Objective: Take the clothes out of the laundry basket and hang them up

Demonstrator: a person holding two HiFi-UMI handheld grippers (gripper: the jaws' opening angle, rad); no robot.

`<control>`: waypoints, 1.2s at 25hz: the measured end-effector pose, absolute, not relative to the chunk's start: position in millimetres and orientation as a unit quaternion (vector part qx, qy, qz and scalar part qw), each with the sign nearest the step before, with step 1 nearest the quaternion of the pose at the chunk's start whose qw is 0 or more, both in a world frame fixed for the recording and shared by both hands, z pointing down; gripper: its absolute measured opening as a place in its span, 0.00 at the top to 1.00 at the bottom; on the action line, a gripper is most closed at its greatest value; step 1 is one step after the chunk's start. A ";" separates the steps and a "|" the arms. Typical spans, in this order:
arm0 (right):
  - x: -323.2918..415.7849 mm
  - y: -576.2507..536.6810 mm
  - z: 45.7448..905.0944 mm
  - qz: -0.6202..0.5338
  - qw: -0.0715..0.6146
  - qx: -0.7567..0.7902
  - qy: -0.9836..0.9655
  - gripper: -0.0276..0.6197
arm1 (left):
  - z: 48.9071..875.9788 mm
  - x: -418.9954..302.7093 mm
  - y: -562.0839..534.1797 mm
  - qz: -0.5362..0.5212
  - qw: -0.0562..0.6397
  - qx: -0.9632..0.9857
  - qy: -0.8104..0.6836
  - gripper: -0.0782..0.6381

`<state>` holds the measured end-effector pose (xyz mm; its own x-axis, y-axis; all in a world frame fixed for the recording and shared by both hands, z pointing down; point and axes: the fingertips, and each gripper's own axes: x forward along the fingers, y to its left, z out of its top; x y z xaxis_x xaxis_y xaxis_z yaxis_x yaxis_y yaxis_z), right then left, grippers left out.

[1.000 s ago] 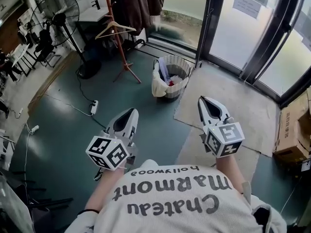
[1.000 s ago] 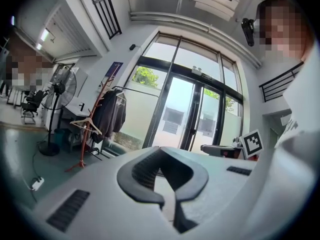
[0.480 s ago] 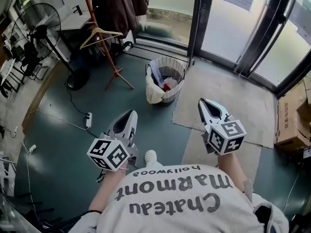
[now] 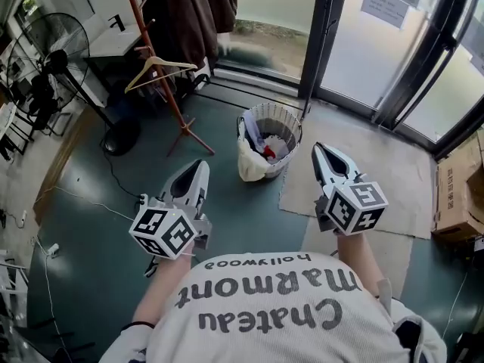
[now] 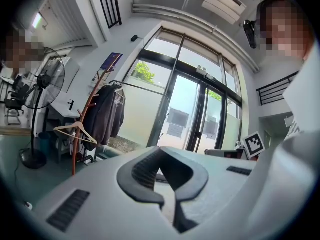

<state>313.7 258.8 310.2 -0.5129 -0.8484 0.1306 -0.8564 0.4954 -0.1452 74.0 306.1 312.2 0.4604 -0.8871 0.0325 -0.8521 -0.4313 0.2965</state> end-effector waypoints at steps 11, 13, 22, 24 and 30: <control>298.4 221.3 369.6 0.165 0.040 0.515 -0.840 0.91 | 370.4 56.2 257.5 -0.042 0.183 0.844 -0.502 0.88; 299.8 216.4 382.4 0.177 0.053 0.513 -0.838 0.91 | 381.0 57.9 252.4 -0.040 0.187 0.842 -0.505 0.88; 310.9 143.3 375.8 0.163 0.048 0.505 -0.846 0.91 | 368.3 66.6 188.7 -0.046 0.171 0.834 -0.522 0.88; 314.6 118.6 369.7 0.158 0.046 0.500 -0.850 0.91 | 362.8 69.2 168.5 -0.049 0.168 0.832 -0.527 0.88; 335.5 48.5 355.5 0.143 0.045 0.483 -0.863 0.91 | 356.8 88.6 108.9 -0.063 0.166 0.822 -0.542 0.88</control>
<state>335.5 48.5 355.5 -0.5290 -0.8204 0.2169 -0.8465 0.4920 -0.2035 88.6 108.9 356.8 0.4056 -0.9108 0.0770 -0.8689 -0.3581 0.3417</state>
